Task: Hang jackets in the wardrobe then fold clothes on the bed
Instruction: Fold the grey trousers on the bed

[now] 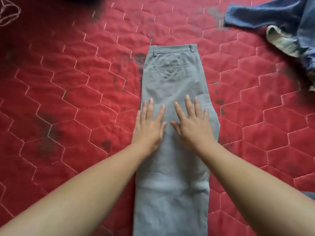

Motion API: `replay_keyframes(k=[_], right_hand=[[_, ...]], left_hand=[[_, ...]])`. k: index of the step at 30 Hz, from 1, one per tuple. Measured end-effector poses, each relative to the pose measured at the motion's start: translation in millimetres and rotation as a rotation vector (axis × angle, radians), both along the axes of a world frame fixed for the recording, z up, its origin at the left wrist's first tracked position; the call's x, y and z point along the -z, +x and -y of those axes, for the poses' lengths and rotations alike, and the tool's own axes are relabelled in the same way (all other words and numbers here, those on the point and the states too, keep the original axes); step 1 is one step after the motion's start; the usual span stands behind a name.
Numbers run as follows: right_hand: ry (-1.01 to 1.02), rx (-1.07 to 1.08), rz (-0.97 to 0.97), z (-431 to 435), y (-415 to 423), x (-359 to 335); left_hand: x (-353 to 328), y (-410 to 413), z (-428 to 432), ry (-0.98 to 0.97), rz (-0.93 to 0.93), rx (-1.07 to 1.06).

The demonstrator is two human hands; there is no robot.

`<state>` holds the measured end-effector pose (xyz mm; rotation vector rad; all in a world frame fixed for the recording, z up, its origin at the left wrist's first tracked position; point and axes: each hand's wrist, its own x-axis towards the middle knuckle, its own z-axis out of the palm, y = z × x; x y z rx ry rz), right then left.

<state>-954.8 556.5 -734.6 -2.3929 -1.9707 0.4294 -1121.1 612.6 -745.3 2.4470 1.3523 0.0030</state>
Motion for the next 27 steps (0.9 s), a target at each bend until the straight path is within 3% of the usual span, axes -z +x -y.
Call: replay_keyframes(k=[6,10,14,18,22,27], right_hand=[[-0.011,0.043,0.101,-16,16,57],[-0.035,0.048,0.103,-26,20,41],[0.115,0.041,0.177,-71,56,27],[0.005,-0.004,0.174,-102,77,51],[0.091,0.008,0.204,-101,80,62],[0.036,0.014,0.227,-100,76,53]], left_hand=[[67,6,-29,0.153,-0.094,0.038],[50,10,-36,0.125,-0.078,0.034],[33,29,-93,0.184,-0.014,0.02],[51,44,-133,0.114,-0.068,0.066],[64,43,-137,0.144,-0.052,0.055],[52,44,-138,0.088,-0.087,0.065]])
